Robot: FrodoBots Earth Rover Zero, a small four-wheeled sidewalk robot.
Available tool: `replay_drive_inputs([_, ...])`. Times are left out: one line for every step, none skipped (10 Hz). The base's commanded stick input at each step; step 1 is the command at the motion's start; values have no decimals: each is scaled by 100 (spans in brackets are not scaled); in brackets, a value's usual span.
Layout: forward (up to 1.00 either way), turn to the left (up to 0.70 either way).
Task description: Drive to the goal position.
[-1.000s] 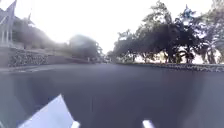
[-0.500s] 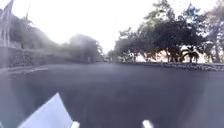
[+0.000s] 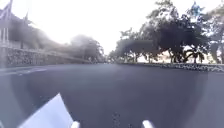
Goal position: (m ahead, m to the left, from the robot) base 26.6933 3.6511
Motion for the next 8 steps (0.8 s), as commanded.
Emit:
replay_drive_inputs([85,0])
replay_drive_inputs([85,0])
replay_drive_inputs([85,0])
replay_drive_inputs([85,0])
replay_drive_inputs([85,0])
replay_drive_inputs([85,0])
replay_drive_inputs([85,0])
replay_drive_inputs([85,0])
